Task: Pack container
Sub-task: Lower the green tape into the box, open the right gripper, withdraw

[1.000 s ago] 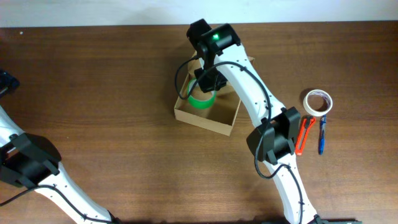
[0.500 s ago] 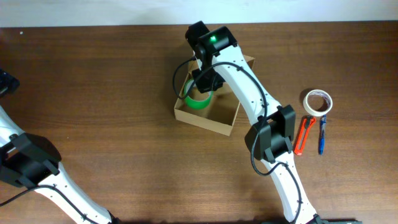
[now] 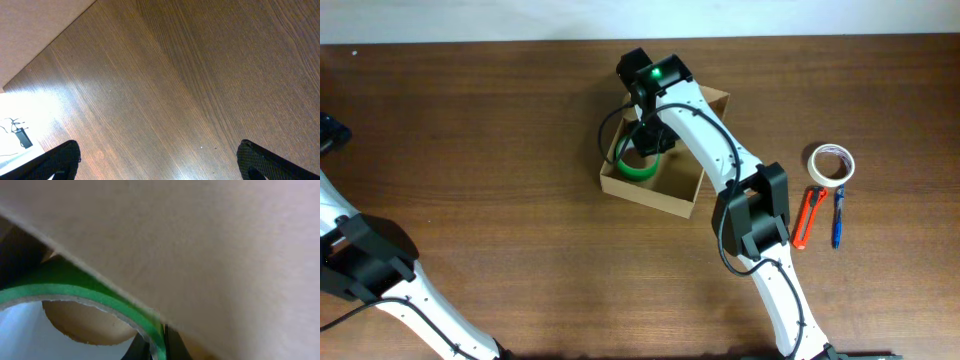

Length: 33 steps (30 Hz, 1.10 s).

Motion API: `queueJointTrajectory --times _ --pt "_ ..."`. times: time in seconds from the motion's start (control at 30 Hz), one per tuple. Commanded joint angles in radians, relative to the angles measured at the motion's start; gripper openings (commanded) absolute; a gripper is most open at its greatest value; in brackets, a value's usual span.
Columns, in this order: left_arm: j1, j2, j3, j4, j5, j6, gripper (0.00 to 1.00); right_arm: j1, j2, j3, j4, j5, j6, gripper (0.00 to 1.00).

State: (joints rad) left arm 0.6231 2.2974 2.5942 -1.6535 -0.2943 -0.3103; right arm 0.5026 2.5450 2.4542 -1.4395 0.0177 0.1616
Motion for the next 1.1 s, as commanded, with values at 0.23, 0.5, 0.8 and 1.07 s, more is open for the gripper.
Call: queueJointTrajectory --times 0.23,0.5,0.8,1.07 --pt "0.004 -0.024 -0.006 0.000 0.003 -0.014 1.00 -0.039 0.003 -0.015 0.032 -0.005 0.007 0.04" --pt "0.004 -0.024 -0.006 0.000 0.003 -0.014 1.00 -0.043 0.003 -0.015 0.033 -0.006 -0.016 0.17" --pt "0.004 -0.024 -0.006 0.000 0.003 -0.014 1.00 -0.042 0.003 -0.015 0.026 -0.006 -0.016 0.18" --pt "0.004 -0.024 -0.006 0.000 0.003 -0.014 1.00 -0.035 -0.020 -0.014 0.010 0.017 -0.027 0.34"
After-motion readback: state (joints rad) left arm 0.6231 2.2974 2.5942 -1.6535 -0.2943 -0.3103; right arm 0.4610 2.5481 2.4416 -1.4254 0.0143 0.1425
